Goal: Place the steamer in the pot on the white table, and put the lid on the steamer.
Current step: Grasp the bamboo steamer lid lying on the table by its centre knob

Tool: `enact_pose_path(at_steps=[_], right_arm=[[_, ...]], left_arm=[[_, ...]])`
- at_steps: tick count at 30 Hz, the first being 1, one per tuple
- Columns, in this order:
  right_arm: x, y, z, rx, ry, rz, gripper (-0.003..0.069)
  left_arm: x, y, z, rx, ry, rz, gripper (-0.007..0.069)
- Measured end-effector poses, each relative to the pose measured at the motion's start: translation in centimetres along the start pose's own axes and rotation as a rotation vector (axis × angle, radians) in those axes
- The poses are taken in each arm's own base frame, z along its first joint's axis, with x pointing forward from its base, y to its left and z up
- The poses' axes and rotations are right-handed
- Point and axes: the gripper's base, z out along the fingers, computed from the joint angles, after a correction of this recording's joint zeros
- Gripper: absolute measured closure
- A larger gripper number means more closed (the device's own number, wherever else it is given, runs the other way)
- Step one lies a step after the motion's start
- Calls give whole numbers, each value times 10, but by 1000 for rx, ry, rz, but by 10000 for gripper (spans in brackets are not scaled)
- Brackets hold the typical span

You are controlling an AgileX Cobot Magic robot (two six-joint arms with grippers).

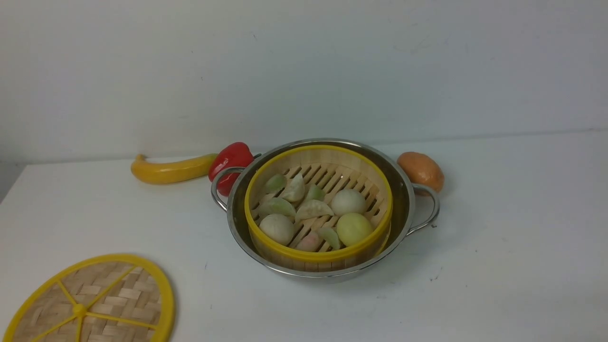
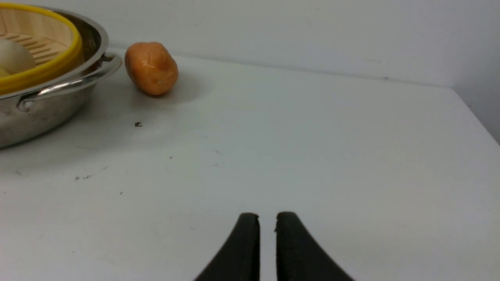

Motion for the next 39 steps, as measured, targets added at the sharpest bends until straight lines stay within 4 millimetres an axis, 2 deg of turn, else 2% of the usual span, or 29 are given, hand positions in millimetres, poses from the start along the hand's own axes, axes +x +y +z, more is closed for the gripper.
enact_pose_path(at_steps=[6, 15, 24, 31, 39], right_arm=[[0, 0, 0, 0, 0, 0, 593], [0, 0, 0, 0, -1, 0, 593], [0, 0, 0, 0, -1, 0, 593], [0, 0, 0, 0, -1, 0, 593], [0, 0, 0, 0, -1, 0, 590]], left_arm=[[0, 2, 0, -25, 1, 89, 204], [-1, 2, 0, -26, -7, 90, 204], [-22, -3, -3, 92, -245, -449, 204], [-29, -3, -5, 140, -306, -685, 204], [-30, -2, -5, 151, -314, -738, 204]])
